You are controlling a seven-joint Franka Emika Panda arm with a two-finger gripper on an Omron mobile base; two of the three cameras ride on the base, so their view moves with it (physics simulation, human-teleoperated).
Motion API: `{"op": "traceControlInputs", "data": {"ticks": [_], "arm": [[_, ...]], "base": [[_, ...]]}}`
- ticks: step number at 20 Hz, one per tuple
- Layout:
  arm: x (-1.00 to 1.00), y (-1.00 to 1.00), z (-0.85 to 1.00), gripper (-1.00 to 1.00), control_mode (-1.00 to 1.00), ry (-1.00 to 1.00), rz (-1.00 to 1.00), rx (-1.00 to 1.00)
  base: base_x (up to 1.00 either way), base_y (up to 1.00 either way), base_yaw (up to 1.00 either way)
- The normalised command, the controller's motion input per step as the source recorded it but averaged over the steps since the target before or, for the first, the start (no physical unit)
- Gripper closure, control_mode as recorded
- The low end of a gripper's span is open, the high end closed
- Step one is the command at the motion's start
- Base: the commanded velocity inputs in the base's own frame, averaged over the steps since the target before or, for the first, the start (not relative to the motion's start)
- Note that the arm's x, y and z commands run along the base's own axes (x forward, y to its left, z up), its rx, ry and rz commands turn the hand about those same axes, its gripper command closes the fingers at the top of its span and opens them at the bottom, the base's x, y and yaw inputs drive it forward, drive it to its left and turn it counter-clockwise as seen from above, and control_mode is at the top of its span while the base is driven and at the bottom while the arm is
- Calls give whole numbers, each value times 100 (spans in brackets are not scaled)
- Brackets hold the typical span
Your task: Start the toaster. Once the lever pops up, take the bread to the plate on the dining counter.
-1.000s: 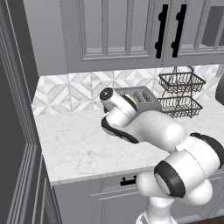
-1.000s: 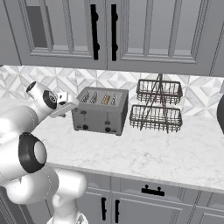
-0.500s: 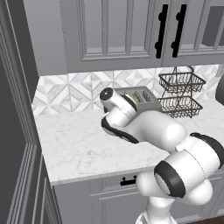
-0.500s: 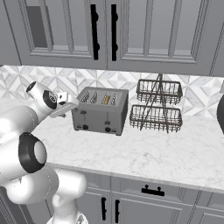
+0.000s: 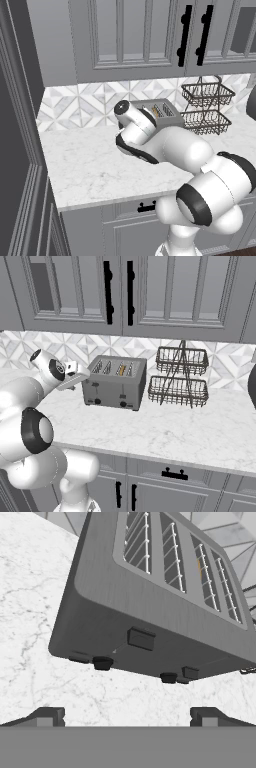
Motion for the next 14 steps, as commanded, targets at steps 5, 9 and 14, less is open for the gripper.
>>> {"op": "traceControlInputs", "data": {"ticks": [5, 9, 14], "arm": [[0, 0, 0, -100, -100, 0, 0, 0], [0, 0, 0, -100, -100, 0, 0, 0], [0, 0, 0, -100, -100, 0, 0, 0]], "base": [[0, 0, 0], [0, 0, 0], [0, 0, 0]]}}
